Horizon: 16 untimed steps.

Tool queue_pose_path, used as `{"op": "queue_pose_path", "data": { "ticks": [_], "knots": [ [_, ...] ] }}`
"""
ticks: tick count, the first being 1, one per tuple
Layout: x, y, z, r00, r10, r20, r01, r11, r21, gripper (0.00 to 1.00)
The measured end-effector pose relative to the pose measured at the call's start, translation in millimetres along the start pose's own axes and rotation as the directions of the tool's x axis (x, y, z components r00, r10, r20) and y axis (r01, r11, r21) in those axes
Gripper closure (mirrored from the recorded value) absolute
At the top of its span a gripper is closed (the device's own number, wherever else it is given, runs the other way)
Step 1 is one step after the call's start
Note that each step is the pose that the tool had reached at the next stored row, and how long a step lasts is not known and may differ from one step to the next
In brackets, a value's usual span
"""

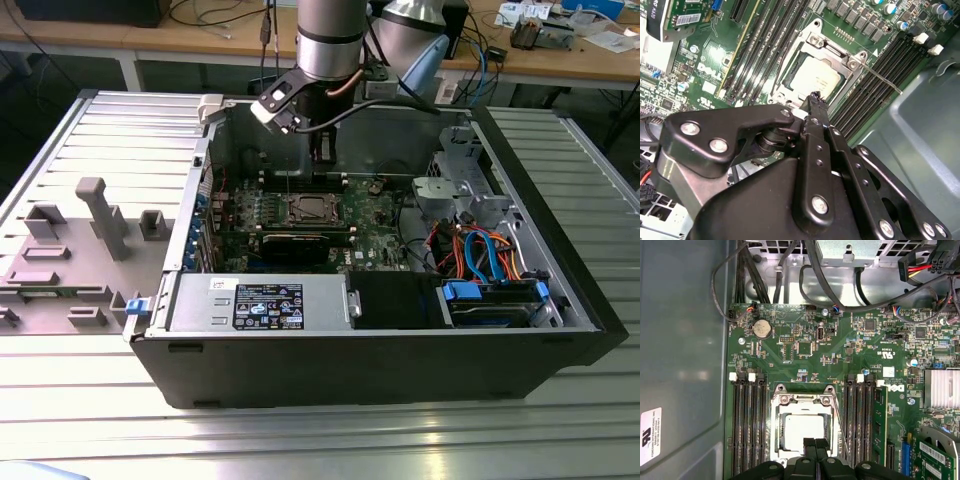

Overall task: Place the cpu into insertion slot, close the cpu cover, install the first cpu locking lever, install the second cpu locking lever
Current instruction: 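Install the first cpu locking lever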

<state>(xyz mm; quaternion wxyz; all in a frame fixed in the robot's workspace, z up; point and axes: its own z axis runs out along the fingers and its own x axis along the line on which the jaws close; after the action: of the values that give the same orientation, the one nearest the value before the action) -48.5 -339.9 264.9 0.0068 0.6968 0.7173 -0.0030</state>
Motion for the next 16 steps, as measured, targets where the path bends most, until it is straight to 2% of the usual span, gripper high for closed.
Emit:
{"op": "queue_pose_path", "data": {
  "ticks": [2,8,16],
  "knots": [
    [-0.3,-0.2,-0.1,1.0000,-0.002,-0.0003,0.002,1.0000,0.0000,0.89],
    [-0.6,-0.4,-0.2,0.9990,-0.046,-0.0014,0.046,0.9990,-0.0006,0.89],
    [-0.5,-0.4,-0.1,0.9983,-0.058,-0.0021,0.058,0.9983,-0.0008,0.89]
  ]
}}
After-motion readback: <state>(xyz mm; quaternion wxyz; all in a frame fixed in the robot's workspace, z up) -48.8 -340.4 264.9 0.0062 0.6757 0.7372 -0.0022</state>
